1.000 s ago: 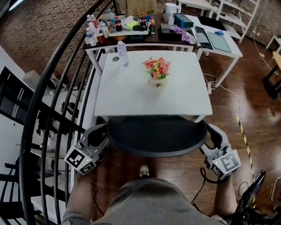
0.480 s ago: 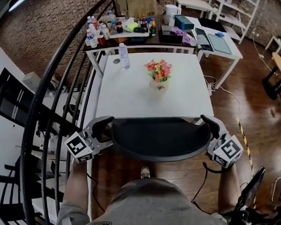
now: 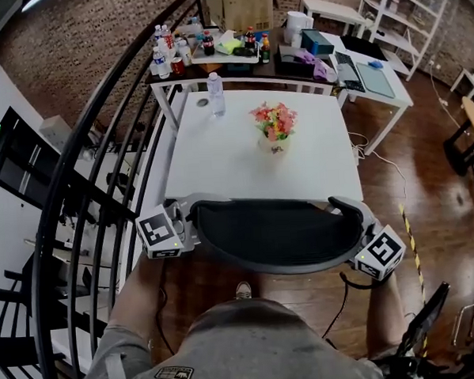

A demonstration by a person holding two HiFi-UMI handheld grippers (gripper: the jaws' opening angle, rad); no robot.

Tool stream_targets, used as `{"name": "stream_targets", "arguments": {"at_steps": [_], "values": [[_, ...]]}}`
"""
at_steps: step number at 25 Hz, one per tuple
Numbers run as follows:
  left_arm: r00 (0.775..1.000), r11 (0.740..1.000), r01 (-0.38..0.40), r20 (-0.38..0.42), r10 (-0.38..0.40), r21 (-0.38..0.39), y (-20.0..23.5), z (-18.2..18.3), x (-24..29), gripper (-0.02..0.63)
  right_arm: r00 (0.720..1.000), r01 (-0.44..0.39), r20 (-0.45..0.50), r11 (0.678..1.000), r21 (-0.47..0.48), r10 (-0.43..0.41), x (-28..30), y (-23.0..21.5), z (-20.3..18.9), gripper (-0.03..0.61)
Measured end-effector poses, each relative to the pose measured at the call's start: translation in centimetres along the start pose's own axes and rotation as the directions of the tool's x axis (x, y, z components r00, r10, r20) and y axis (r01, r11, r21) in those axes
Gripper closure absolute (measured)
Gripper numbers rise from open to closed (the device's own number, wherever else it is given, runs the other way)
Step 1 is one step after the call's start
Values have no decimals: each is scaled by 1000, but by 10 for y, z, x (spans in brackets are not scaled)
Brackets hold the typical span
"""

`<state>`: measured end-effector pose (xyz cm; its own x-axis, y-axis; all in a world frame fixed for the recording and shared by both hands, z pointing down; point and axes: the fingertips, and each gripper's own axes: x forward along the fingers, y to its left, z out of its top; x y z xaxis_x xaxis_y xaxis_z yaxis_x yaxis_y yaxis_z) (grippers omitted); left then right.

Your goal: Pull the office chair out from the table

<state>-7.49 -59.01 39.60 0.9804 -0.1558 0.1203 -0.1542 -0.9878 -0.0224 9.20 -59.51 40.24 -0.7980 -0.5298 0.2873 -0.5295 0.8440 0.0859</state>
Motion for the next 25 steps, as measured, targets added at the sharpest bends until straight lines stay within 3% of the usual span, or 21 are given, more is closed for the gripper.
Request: {"name": "stream_targets", "arguments": {"at_steps": [15, 25], "values": [[998, 998, -59, 17, 60, -29, -15, 2, -7, 413, 1000, 11, 12, 999, -33, -10, -9, 18, -2, 265], [997, 996, -75, 5, 75, -45, -60, 3, -15, 411, 999, -24, 33, 998, -55, 26, -38, 59, -5, 296]]}}
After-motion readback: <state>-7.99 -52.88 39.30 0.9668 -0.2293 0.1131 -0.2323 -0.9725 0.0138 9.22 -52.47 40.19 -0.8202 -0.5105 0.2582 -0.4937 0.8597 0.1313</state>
